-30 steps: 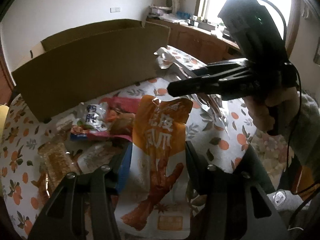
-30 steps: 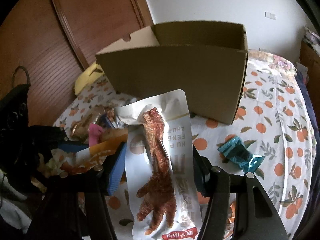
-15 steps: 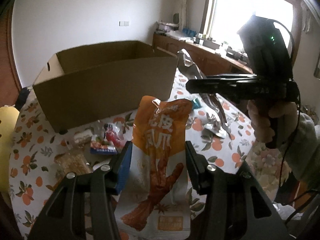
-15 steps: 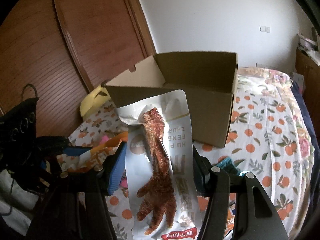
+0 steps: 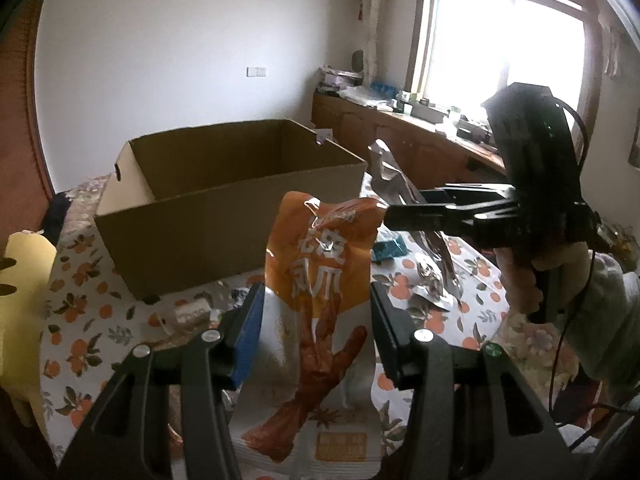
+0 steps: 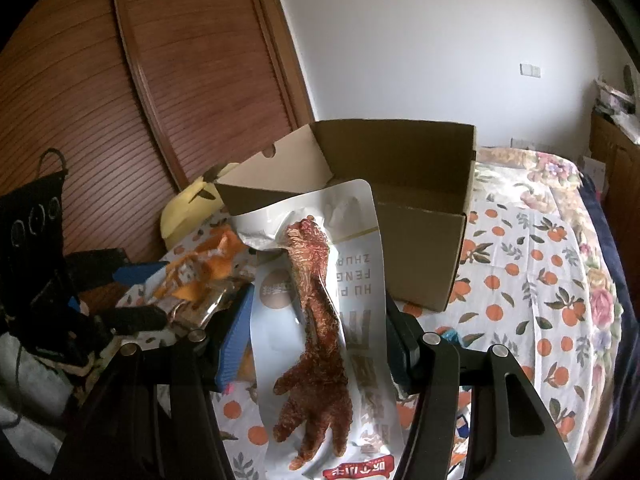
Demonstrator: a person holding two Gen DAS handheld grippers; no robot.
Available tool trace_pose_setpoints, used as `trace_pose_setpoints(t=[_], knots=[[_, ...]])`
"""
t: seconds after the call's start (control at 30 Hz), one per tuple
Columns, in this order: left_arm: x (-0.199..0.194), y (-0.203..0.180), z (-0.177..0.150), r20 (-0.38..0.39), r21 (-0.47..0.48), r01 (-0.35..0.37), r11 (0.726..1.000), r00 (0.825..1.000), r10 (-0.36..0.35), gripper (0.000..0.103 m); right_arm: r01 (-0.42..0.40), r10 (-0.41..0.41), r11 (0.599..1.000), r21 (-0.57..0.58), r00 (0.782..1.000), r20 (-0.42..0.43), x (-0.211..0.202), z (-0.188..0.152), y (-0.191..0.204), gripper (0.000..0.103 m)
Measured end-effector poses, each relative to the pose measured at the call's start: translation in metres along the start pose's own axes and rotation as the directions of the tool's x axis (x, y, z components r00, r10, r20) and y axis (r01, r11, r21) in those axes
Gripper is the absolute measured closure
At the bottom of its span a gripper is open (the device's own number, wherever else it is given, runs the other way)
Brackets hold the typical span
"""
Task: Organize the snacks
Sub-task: 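Carry both pouches over the cardboard box and open both tools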
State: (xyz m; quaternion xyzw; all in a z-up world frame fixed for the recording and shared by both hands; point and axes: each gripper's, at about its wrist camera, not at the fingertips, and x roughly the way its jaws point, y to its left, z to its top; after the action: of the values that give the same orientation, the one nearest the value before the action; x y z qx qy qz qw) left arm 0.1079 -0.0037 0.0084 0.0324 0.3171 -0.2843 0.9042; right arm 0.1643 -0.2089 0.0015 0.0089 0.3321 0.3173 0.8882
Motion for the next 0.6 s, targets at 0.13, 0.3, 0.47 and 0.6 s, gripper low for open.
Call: trace_pose_setpoints(t=[0.13, 0.3, 0.47, 0.6], knots=[[-0.002, 0.009, 0.011, 0.016, -0.001, -0.019, 1.000, 1.000, 0.019, 0.053, 0.001, -0.001, 1.000, -0.004, 1.000, 0.010, -0.001, 0.009, 0.000, 0.043], [-0.001, 0.022, 0.031, 0.046, -0.005, -0.045, 0.999, 0.998, 0.045, 0.053, 0.001, -0.001, 1.000, -0.011, 1.000, 0.026, 0.000, 0.030, -0.004, 0.043], [0.006, 0.037, 0.060, 0.072, 0.009, -0.076, 0.997, 0.995, 0.075, 0.053, -0.003, 0.004, 1.000, -0.024, 0.999, 0.045, 0.006, 0.060, -0.008, 0.043], [0.013, 0.052, 0.086, 0.099, 0.016, -0.102, 0.995, 0.990, 0.099, 0.053, 0.009, -0.006, 0.999, -0.037, 0.998, 0.059, 0.011, 0.089, -0.011, 0.043]])
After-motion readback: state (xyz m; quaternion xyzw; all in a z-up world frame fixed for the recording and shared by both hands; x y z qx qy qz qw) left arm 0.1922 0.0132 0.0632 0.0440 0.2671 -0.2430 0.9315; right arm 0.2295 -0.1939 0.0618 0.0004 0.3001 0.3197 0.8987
